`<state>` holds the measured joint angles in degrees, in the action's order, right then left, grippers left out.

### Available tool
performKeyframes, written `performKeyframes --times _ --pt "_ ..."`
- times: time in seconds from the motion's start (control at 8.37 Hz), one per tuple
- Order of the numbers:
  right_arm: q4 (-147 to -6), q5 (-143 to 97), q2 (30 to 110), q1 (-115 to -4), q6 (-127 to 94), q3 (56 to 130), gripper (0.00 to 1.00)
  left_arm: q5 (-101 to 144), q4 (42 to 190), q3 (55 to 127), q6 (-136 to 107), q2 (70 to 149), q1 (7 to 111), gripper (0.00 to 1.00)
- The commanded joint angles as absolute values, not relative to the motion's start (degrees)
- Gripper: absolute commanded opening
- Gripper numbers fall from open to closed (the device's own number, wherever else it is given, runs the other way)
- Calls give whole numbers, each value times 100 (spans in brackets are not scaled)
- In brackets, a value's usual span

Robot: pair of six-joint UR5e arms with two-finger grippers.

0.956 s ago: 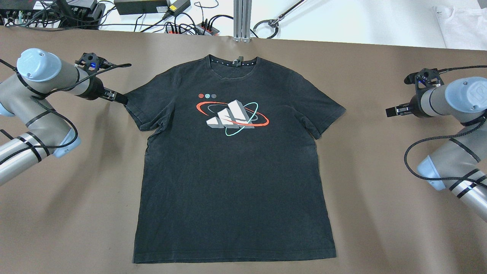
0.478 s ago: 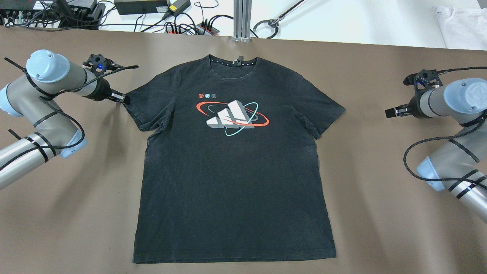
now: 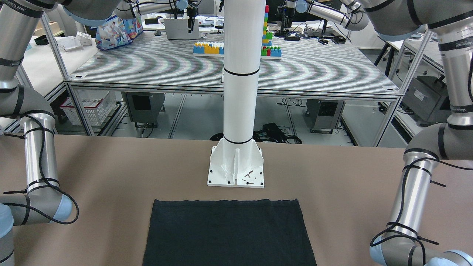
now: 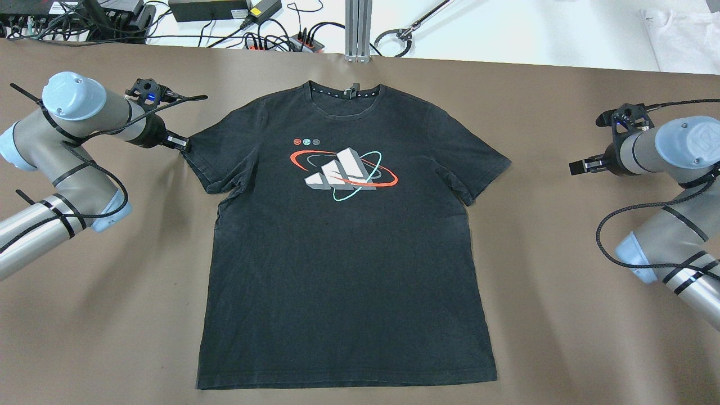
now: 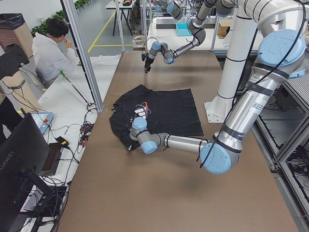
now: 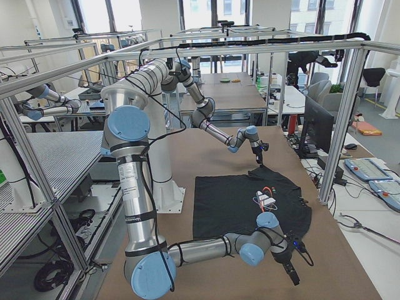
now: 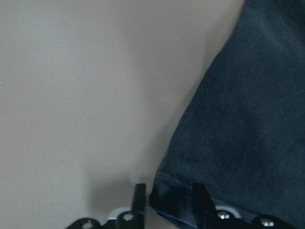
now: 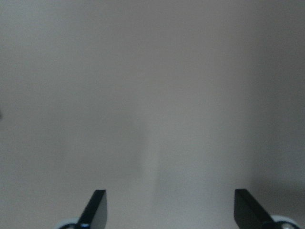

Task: Fold clothes
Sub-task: 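Move the left gripper to the sleeve nearest it and grasp its edge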

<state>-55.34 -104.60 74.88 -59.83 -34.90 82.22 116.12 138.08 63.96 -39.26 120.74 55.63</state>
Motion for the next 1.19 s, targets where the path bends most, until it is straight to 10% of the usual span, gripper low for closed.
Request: performKeyframes --times 0.0,1.08 --pt "-5537 -10459 7488 -5968 -3498 8226 94 11654 13816 6451 -4225 12076 5581 0" --pt "-5528 -10459 7488 -5968 -3498 8235 94 10832 12581 7190 -6809 13392 4916 0"
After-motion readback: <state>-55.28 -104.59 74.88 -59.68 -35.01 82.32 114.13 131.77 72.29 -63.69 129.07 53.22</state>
